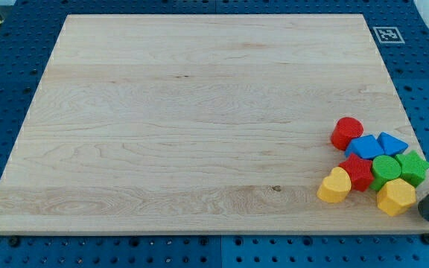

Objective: Push the yellow hexagon into the yellow heart

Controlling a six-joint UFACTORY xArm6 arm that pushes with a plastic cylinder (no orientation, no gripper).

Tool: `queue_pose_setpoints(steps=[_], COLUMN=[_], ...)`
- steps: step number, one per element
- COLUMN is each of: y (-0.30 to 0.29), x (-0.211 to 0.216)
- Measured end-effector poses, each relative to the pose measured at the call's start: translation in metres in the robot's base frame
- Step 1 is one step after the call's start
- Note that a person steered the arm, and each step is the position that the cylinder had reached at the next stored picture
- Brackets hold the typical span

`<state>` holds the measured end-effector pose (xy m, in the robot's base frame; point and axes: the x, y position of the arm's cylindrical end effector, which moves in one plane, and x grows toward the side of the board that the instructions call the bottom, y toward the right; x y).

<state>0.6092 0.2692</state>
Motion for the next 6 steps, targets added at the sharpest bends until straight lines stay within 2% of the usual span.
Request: queue_pose_setpoints(steps=[2, 4, 6], y=[-0.013, -0.057, -0.059], x=[-0.014, -0.027, -0.026])
